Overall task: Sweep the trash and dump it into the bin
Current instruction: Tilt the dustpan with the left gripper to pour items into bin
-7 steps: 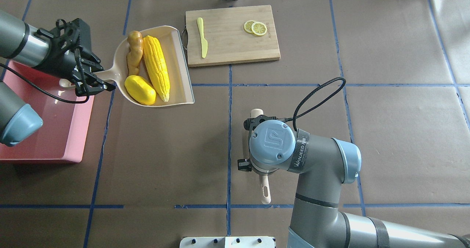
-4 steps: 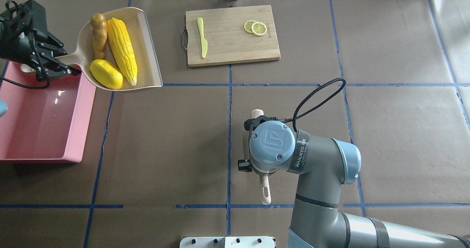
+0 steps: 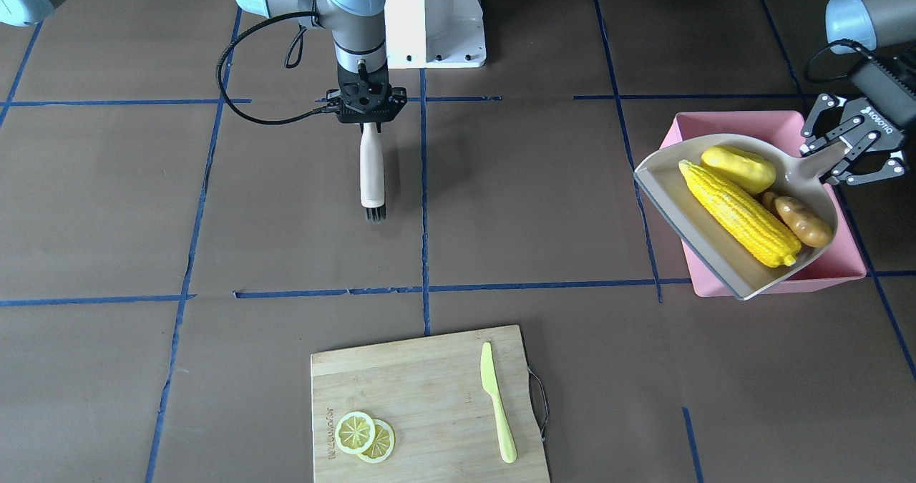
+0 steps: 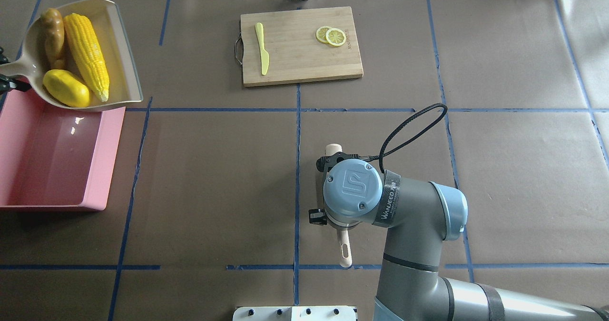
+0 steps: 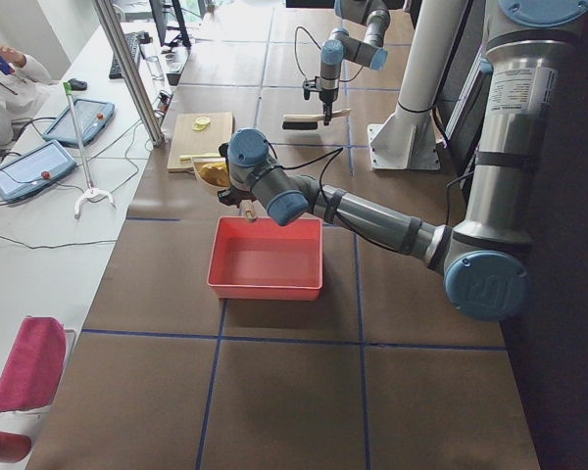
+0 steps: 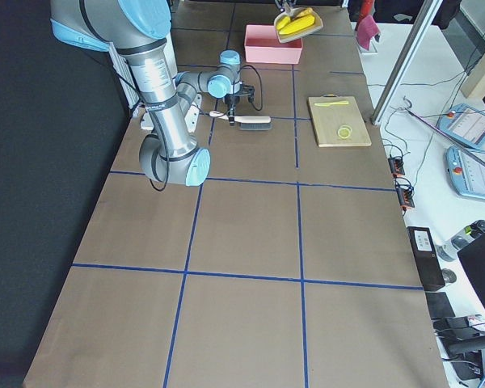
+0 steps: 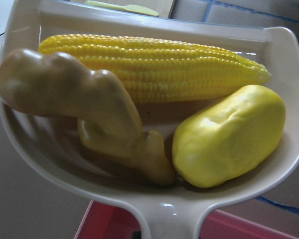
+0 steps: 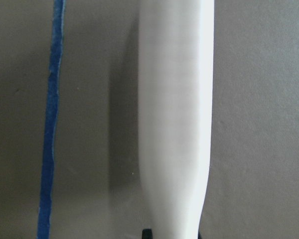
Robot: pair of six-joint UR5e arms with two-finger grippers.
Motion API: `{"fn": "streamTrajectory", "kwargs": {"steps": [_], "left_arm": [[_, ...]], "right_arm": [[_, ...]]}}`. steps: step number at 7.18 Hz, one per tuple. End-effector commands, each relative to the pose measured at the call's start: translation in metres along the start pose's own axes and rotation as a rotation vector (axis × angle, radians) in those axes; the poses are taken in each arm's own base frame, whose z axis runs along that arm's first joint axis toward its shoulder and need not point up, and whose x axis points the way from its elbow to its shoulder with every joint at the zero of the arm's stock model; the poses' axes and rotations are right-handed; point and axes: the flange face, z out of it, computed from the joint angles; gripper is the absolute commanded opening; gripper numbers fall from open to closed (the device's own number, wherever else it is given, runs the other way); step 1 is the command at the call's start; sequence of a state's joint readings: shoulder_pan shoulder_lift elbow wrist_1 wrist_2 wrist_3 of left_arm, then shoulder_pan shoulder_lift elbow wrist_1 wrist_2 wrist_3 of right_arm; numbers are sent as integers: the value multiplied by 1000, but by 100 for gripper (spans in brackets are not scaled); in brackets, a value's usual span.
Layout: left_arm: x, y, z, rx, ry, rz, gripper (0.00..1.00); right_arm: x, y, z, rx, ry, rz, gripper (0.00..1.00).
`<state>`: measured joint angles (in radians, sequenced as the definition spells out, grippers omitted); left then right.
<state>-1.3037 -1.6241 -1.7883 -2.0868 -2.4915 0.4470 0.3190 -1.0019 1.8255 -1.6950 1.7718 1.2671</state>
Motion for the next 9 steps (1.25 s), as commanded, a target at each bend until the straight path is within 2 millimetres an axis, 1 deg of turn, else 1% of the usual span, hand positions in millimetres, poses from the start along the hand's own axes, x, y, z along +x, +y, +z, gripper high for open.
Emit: {"fn": "streamTrajectory", "kwargs": {"steps": [1,2,3,4,6,7,8,9], "left_arm": [[-17,68,-18,-26,-9,-8,0],[-21,83,-21,-38,-18,1,0],[-27,91,-34,-45,-44,33,0],[-31,97,-35,-70,-47,66,0],[-47,122,-51,-217,-94,158,0],[-50,128,-52,-281,-97,204,0],[-54,131,-51,-343,-101,272,0],[-58,135,-54,-406,-103,322,0]], "right_arm": [[0,2,1,-2,1,0,0],[-1,3,2,-3,1,0,0],[-1,3,2,-3,1,0,0],[-1,4,3,-4,3,-1,0],[-2,7,4,-5,3,-1,0],[-3,9,4,-6,4,-3,0],[-3,9,4,-6,4,-3,0],[-3,10,5,-7,4,-4,0]]}}
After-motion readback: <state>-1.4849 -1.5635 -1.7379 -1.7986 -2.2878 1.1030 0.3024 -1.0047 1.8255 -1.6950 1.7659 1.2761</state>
